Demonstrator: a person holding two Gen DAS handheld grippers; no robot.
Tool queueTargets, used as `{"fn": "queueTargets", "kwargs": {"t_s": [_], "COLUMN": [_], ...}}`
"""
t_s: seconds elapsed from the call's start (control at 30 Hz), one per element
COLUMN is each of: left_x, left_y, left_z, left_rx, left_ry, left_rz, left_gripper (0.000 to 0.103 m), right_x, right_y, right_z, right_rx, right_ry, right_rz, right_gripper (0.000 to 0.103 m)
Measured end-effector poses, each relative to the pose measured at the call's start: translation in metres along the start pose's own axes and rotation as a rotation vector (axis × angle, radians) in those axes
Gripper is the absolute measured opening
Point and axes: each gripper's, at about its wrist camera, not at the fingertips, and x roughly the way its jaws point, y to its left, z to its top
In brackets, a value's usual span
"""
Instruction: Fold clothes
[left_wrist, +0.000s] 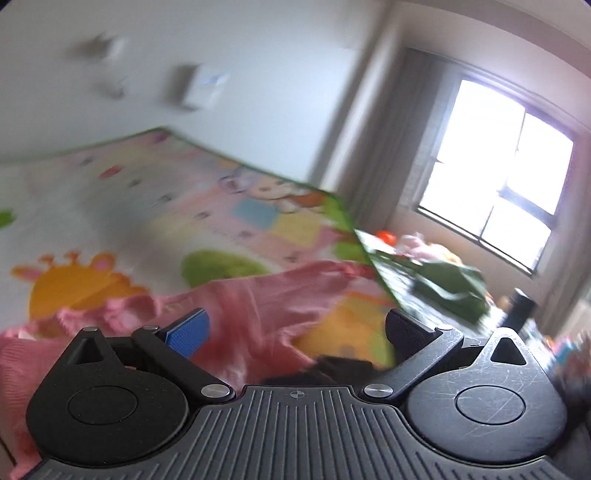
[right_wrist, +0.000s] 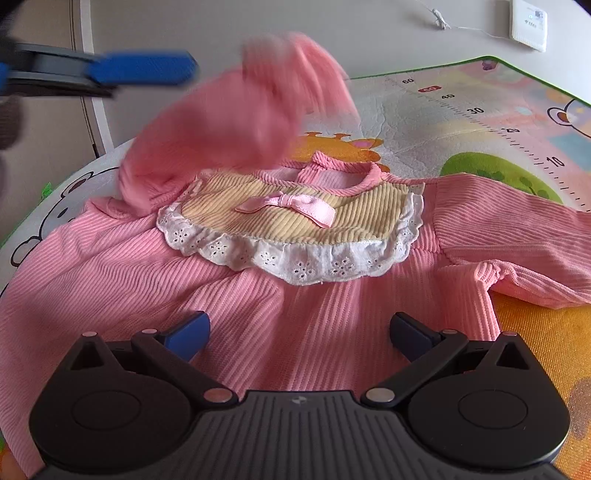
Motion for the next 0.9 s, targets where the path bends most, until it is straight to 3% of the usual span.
{"fn": "queueTargets", "kwargs": {"t_s": [0.23, 0.37, 0.47, 0.57, 0.6, 0.63, 0.67, 0.7, 0.77, 0.9], "left_x": [-0.032, -0.028, -0.023, -0.026, -0.029, -0.034, -0.039, -0.041, -0.045, -0.034], "left_y": [-0.004, 0.001, 0.003, 0.009, 0.012, 0.013, 0.016, 0.017, 0.018, 0.009], "left_z": [-0.037, -0.052, -0.055, -0.049, -0.047, -0.045, -0.043, -0.042, -0.041, -0.045], "left_rx": [0.197, 0.314, 0.374, 0.342, 0.329, 0.321, 0.311, 0.302, 0.297, 0.359], "left_ry": [0.036, 0.108, 0.094, 0.079, 0.073, 0.070, 0.073, 0.074, 0.080, 0.113], "left_rz": [0.168, 0.352, 0.408, 0.427, 0.430, 0.431, 0.433, 0.424, 0.408, 0.366], "left_gripper": [0.103, 0.103, 0.103, 0.102, 0.090, 0.061, 0.054, 0.057, 0.060, 0.071], "right_x": [0.004, 0.008, 0.011, 0.007, -0.002, -0.017, -0.032, -0.046, -0.070, -0.059], "right_y": [-0.003, -0.003, -0.004, -0.007, -0.007, -0.005, -0.002, 0.000, 0.004, 0.006], "right_z": [0.006, 0.013, 0.017, 0.021, 0.024, 0.027, 0.030, 0.034, 0.040, 0.046], "right_rx": [-0.006, -0.007, -0.021, -0.028, -0.036, -0.072, -0.107, -0.139, -0.159, -0.090], "right_ry": [0.024, 0.052, 0.069, 0.096, 0.086, 0.037, -0.012, -0.061, -0.142, -0.080], "right_rz": [0.005, -0.002, 0.013, 0.012, -0.021, -0.064, -0.106, -0.142, -0.135, 0.020], "right_gripper": [0.103, 0.103, 0.103, 0.103, 0.103, 0.103, 0.103, 0.103, 0.103, 0.103]}}
